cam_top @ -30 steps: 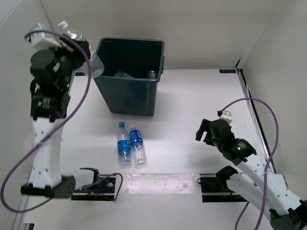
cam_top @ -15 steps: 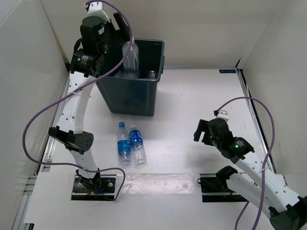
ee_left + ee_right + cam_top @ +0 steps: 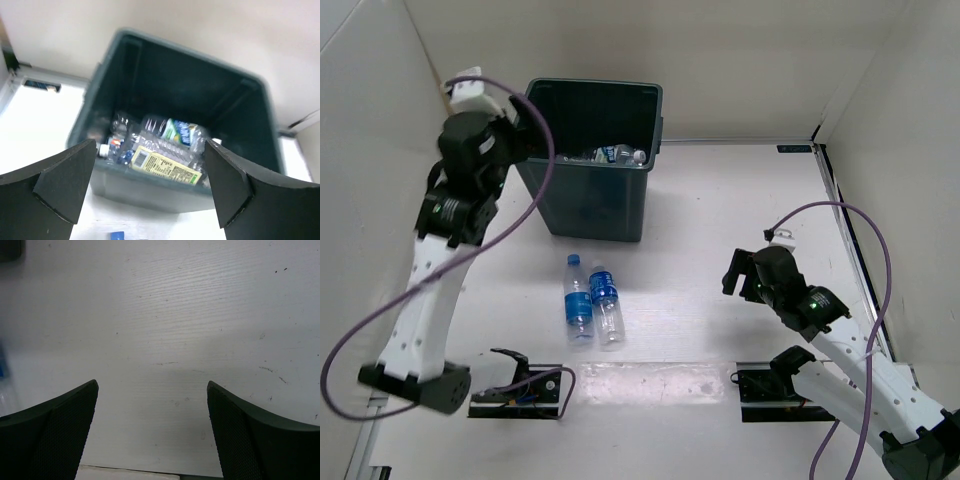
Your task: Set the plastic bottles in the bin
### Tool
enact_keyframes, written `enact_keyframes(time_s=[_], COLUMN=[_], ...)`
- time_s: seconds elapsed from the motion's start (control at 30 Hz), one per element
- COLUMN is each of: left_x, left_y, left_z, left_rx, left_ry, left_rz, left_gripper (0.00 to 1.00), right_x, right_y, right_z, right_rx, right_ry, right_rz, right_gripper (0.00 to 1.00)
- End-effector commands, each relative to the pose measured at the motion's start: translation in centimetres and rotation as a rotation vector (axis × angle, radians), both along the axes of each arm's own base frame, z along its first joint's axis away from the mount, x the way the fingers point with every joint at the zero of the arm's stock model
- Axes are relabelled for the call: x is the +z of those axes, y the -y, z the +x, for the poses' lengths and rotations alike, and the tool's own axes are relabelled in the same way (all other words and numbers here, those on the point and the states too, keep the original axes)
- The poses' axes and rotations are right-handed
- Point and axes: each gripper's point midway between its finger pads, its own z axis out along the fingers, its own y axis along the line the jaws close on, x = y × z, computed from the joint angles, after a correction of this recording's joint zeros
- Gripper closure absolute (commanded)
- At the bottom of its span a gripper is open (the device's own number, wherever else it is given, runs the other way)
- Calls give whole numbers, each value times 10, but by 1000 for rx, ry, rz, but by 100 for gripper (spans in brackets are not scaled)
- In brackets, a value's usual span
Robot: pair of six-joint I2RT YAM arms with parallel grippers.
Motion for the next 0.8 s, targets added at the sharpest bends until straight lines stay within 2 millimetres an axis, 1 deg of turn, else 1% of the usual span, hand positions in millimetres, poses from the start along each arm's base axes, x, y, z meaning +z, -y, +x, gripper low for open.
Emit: enact_keyframes(time_s=[0.0,0.03,0.07,0.1,0.13,0.17,0.2,0.23,0.27,0.3,0.33,0.37,0.43,0.47,0.53,0.63,0.67,0.7,0.73,0.77], left_x=[37,26,24,16,1,-9,-20,-41,-57,-86,-95,-133,-149,-175,-192,-233,-238,-248,-265,-269], left_y=[-21,-23,-28,-28,-28,-31,-31,-30,-29,-27,-27,-22,-21,-20,-18,-5,-3,-3,-3,-2], left_z=[-44,-53,-64,-69,-71,-82,-88,-90,-98,-103,-109,-114,-120,-125,-133,-145,-146,-150,-154,-155], left_rx=[34,31,38,37,41,47,47,41,38,29,25,10,-9,-8,-24,-88,-97,-102,-99,-100], left_ry=[130,109,107,87,56,35,2,-57,-88,-165,-178,-261,-285,-342,-391,-460,-456,-464,-498,-502], left_rz=[-19,-14,-24,-41,-41,-66,-71,-66,-92,-83,-92,-97,-97,-92,-93,-116,-119,-121,-118,-122], left_gripper=[0,0,0,0,0,0,0,0,0,0,0,0,0,0,0,0,0,0,0,0], right_x=[4,4,4,4,3,4,4,4,4,4,4,3,3,5,4,2,1,2,0,1], right_y=[-3,-3,-3,-2,-1,-1,-1,0,1,0,0,0,-1,-1,1,-1,0,2,2,3], right_z=[3,3,3,4,4,5,4,5,5,4,5,4,3,5,6,6,6,8,7,8], right_rx=[14,16,14,8,4,2,4,2,-3,-1,0,0,6,1,-3,9,8,-4,-7,-7], right_ry=[21,24,24,26,21,24,23,23,23,20,21,17,17,26,20,3,-2,-4,-9,-5], right_rz=[13,14,11,11,8,8,10,10,10,13,13,10,10,14,11,22,21,27,31,29], right_gripper=[10,10,10,10,10,10,10,10,10,10,10,10,10,10,10,10,10,10,10,10])
